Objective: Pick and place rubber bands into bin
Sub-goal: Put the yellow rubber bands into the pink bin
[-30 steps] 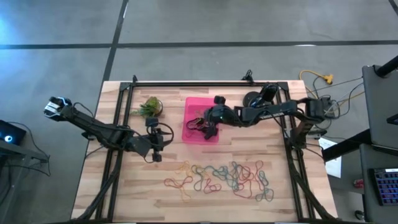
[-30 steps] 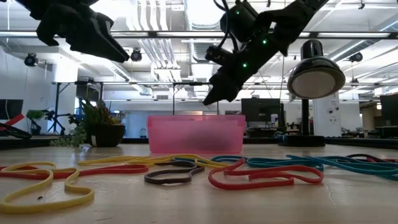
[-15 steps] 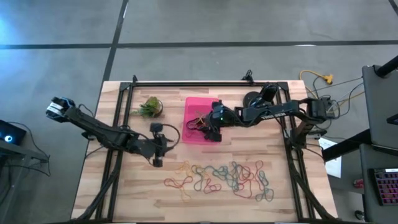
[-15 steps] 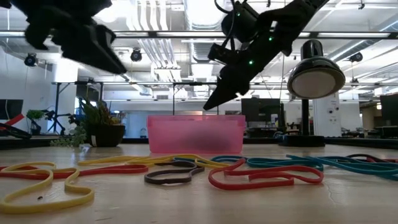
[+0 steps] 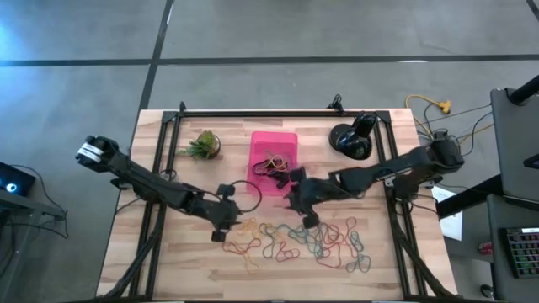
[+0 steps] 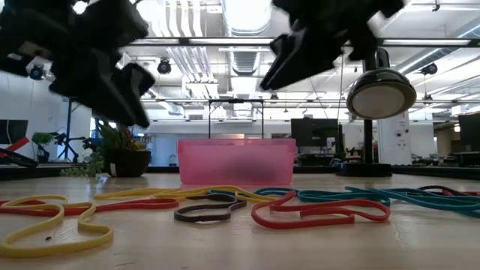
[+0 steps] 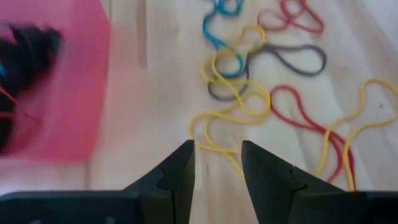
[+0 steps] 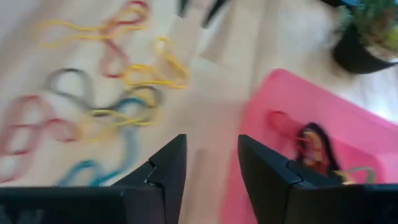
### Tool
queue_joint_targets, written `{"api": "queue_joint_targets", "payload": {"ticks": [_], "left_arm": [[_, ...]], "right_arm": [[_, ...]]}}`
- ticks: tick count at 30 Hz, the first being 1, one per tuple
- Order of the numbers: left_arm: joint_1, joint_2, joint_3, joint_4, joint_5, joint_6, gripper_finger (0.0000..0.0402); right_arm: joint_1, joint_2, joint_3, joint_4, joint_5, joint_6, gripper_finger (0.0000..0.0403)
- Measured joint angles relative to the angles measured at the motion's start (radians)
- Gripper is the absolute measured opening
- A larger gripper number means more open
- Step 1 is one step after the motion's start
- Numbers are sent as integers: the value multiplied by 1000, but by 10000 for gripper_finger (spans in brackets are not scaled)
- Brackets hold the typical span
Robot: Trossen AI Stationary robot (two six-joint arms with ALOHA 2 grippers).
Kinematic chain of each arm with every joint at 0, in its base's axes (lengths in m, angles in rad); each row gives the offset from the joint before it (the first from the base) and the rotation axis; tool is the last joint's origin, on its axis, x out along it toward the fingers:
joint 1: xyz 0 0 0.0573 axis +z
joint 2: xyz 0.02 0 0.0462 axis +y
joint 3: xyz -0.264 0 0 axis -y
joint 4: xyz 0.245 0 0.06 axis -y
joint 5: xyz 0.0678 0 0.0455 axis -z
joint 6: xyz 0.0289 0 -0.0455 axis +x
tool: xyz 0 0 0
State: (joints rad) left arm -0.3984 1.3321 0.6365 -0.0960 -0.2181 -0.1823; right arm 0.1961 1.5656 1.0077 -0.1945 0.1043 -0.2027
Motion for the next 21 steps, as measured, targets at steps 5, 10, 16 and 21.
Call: {"api": "queue_joint_targets", "payload": {"ticks": [5,10,16,21], "left_arm": [[-50,58,5,-1,59,-54,116],[-105,100,35,10,33,-75,116],[-126,179,67,11,-71,-74,116],[-126,251,111,10,-122,-95,116]], "right_arm": [[110,-51,-1,-72,0,89,127],[192,-61,-2,-87,20,143,120],[247,-61,-3,-87,64,189,111],[271,-60,-3,-86,82,204,104]]}}
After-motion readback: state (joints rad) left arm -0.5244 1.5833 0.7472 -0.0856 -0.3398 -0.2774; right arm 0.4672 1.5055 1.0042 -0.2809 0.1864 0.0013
